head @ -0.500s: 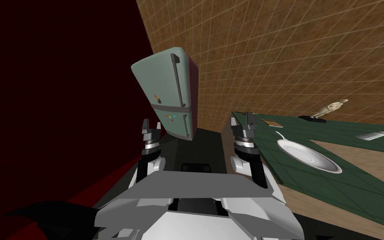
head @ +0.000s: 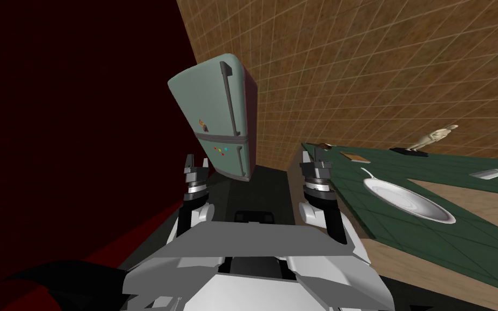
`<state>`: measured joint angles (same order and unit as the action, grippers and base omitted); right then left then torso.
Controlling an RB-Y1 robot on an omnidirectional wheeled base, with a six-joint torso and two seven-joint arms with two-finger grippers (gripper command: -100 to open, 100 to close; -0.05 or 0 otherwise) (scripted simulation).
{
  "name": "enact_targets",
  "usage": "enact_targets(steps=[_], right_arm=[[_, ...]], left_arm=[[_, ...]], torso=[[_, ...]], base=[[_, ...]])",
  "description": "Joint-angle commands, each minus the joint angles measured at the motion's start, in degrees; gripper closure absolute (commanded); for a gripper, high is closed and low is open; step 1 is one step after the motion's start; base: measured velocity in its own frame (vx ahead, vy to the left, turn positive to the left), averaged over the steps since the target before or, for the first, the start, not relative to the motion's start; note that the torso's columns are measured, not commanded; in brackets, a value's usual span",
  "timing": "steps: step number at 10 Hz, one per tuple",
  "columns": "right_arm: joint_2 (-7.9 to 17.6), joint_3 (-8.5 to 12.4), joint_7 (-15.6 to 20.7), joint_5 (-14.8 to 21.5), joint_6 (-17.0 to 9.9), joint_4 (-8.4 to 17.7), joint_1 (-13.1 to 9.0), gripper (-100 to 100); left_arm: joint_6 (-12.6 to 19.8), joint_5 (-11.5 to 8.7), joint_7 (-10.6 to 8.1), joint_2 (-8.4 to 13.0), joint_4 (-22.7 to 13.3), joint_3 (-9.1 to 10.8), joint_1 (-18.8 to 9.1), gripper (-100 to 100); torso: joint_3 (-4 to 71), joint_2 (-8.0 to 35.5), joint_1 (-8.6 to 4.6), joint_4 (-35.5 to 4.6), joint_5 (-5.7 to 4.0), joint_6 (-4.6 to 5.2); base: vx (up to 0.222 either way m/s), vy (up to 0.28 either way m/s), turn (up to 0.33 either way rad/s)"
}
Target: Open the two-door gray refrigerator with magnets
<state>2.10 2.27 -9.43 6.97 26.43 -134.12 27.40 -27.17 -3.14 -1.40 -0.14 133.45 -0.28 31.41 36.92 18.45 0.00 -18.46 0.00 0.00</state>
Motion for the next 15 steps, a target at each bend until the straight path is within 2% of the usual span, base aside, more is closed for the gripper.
enact_targets(steps=[1,4,5,7,9,10,15], right_arm=[[0.0,0.0,0.0,0.0,0.0,0.0,0.0,0],[0.0,0.0,0.0,0.0,0.0,0.0,0.0,0],[0.0,0.0,0.0,0.0,0.0,0.0,0.0,0],[0.0,0.0,0.0,0.0,0.0,0.0,0.0,0],[0.0,0.0,0.0,0.0,0.0,0.0,0.0,0],[0.0,0.0,0.0,0.0,0.0,0.0,0.0,0],[0.0,0.0,0.0,0.0,0.0,0.0,0.0,0]], left_arm=[[0.0,0.0,0.0,0.0,0.0,0.0,0.0,0],[0.0,0.0,0.0,0.0,0.0,0.0,0.0,0],[0.4,-0.4,-0.11,1.8,0.1,0.09,0.0,-100],[1.4,-1.2,-0.36,4.3,0.1,0.29,0.0,-100],[2.9,-2.4,-0.72,6.1,0.3,0.58,0.0,-100],[4.7,-3.9,-1.16,7.5,0.4,0.94,0.0,-100],[10.1,-8.3,-2.5,9.9,0.8,2.01,0.1,-100]], torso=[[8.4,4.2,0.0,-4.2,0.0,0.0],[33.8,16.9,0.0,-16.9,0.0,0.0],[42.3,21.2,0.0,-21.1,0.0,0.0],[47.4,23.5,-0.04,-23.6,-0.01,0.0],[47.7,23.7,-0.03,-23.8,-0.01,0.0],[47.7,23.7,-0.01,-23.8,0.0,0.0],[47.6,23.9,-0.05,-23.9,-0.01,0.0]], base=[[0.0,0.0,0.0],[0.0,0.0,0.0],[0.023,-0.004,0.021],[0.051,-0.025,0.035],[0.084,-0.03,0.046],[0.169,-0.055,0.102],[0.138,-0.062,0.074]])
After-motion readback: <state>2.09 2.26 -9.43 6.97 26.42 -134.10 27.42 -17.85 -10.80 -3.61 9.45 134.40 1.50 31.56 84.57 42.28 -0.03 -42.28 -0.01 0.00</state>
